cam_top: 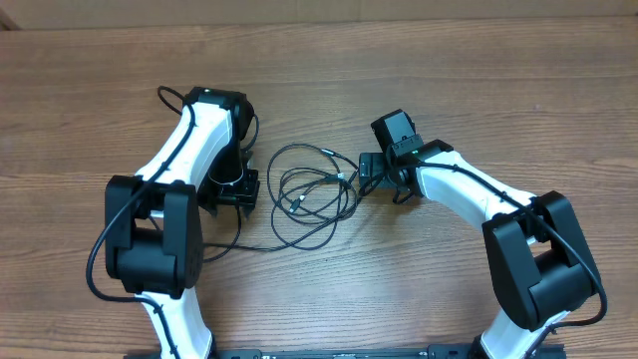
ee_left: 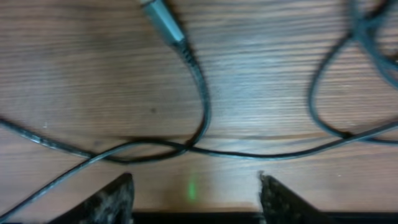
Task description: Untangle cables
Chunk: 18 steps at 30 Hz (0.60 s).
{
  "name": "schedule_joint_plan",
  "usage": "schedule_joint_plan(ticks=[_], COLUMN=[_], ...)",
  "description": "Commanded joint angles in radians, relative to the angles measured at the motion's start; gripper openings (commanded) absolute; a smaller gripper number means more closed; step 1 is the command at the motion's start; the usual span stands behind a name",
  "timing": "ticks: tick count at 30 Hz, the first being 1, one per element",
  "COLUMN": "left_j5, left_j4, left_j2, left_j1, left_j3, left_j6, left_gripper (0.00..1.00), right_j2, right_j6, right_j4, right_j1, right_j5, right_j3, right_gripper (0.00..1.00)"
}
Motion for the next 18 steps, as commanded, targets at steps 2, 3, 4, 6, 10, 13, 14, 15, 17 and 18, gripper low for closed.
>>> schedule_joint_plan(ticks=[2, 3, 4, 6, 10, 13, 14, 15, 17, 18], left_j5=[0.108, 0.108, 0.107, 0.107, 0.108, 0.109, 0.109, 0.108, 0.106, 0.102], left_j4=[0.021, 0.026, 0.035, 0.062, 0.155, 0.223, 0.240, 0.256, 0.292, 0.313], left_j2=[-0.077, -0.078, -0.077, -0.077, -0.077, -0.077, -0.077, -0.077, -0.077, -0.077], left_j1=[-0.001, -0.001, -0.001, -0.001, -0.002, -0.002, -0.002, -0.002, -0.002, -0.002], left_j3=[-0.022, -0.033, -0.049, -0.095, -0.208, -0.270, -0.283, -0.293, -0.317, -0.335], left_j6=[0.138, 0.138, 0.138, 0.145, 0.194, 0.201, 0.201, 0.201, 0.201, 0.201], left_gripper=[0.69, 0.69, 0.69, 0.72, 0.74, 0.76, 0.77, 0.77, 0.79, 0.81], right_j2=[0.002, 0.002, 0.002, 0.002, 0.002, 0.002, 0.002, 0.002, 0.002, 0.002], right_j6=[0.004, 0.004, 0.004, 0.004, 0.004, 0.004, 0.004, 0.004, 0.004, 0.004], right_j4=[0.007, 0.007, 0.007, 0.007, 0.007, 0.008, 0.008, 0.008, 0.008, 0.008], right_j1=[-0.001, -0.001, -0.001, -0.001, -0.001, -0.001, -0.001, -0.001, -0.001, -0.001], right_j5=[-0.005, -0.005, -0.005, -0.005, -0.004, -0.004, -0.004, -0.004, -0.004, -0.004], right_j3=[-0.006, -0.006, -0.006, -0.006, -0.006, -0.006, -0.006, -0.006, -0.006, -0.006], right_gripper=[1.00, 1.00, 1.00, 1.00, 1.00, 1.00, 1.00, 1.00, 1.00, 1.00])
